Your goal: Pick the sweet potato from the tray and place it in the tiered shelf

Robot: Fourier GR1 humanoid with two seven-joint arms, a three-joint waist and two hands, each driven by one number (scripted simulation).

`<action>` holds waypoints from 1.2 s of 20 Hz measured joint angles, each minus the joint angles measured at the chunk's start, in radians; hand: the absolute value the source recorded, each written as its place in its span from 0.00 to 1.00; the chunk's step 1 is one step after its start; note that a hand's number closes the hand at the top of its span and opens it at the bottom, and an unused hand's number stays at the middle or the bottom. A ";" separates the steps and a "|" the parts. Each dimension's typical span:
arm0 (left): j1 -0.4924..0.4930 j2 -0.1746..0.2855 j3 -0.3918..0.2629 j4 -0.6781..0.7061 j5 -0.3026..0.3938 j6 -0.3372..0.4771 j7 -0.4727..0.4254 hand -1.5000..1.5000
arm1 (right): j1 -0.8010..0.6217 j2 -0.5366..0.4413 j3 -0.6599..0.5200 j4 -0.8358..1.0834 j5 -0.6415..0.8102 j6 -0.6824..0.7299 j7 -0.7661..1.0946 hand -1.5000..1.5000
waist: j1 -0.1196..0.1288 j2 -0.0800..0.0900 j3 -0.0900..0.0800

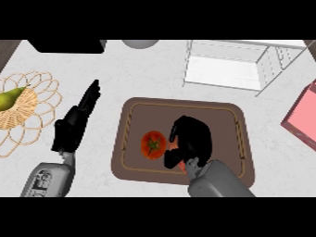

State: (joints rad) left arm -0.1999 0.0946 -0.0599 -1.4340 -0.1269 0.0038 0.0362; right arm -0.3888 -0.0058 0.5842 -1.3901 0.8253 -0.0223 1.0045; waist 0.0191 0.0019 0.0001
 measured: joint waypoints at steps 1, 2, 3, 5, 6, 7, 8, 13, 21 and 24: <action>-0.002 -0.007 -0.008 0.001 -0.003 0.001 0.000 0.50 | -0.047 0.000 0.030 0.032 -0.016 -0.029 0.023 1.00 | 0.010 0.001 0.000; -0.005 -0.007 -0.008 0.001 0.000 -0.004 0.002 0.50 | -0.092 0.000 0.062 0.057 -0.035 -0.055 0.040 1.00 | 0.017 0.002 0.000; -0.014 -0.009 -0.009 0.004 -0.001 -0.005 0.006 0.50 | -0.139 -0.001 0.090 0.077 -0.053 -0.077 0.054 1.00 | 0.023 0.003 0.000; -0.010 -0.010 -0.014 0.000 -0.001 -0.010 0.005 0.50 | -0.202 -0.003 0.136 0.099 -0.087 -0.139 0.069 1.00 | 0.029 0.003 0.000; -0.014 -0.014 -0.017 0.008 -0.004 -0.008 0.002 0.50 | -0.226 -0.003 0.148 0.104 -0.096 -0.177 0.068 1.00 | 0.031 0.003 0.000; -0.014 -0.011 -0.014 0.014 -0.005 -0.008 -0.006 0.50 | -0.242 -0.003 0.153 0.101 -0.099 -0.220 0.062 1.00 | 0.033 0.004 0.000; -0.013 -0.010 -0.013 0.014 -0.005 -0.009 -0.009 0.50 | -0.259 -0.003 0.155 0.095 -0.104 -0.259 0.057 1.00 | 0.035 0.004 0.000; -0.007 -0.007 -0.009 0.017 -0.004 -0.011 -0.009 0.50 | -0.359 -0.004 0.177 0.050 -0.071 -0.401 0.077 1.00 | 0.029 -0.002 0.000; 0.006 -0.002 0.008 0.007 0.003 -0.007 0.000 0.50 | -0.540 -0.007 0.127 0.005 0.069 -0.407 0.183 1.00 | -0.001 -0.012 -0.002; 0.006 0.004 0.019 0.014 0.006 -0.007 -0.006 0.50 | -0.595 -0.007 0.091 0.002 0.140 -0.378 0.219 1.00 | -0.012 -0.014 -0.002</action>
State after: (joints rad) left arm -0.1944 0.0983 -0.0404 -1.4197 -0.1210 -0.0029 0.0300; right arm -0.9835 -0.0133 0.6755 -1.3882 0.9649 -0.4007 1.2236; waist 0.0074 -0.0119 -0.0019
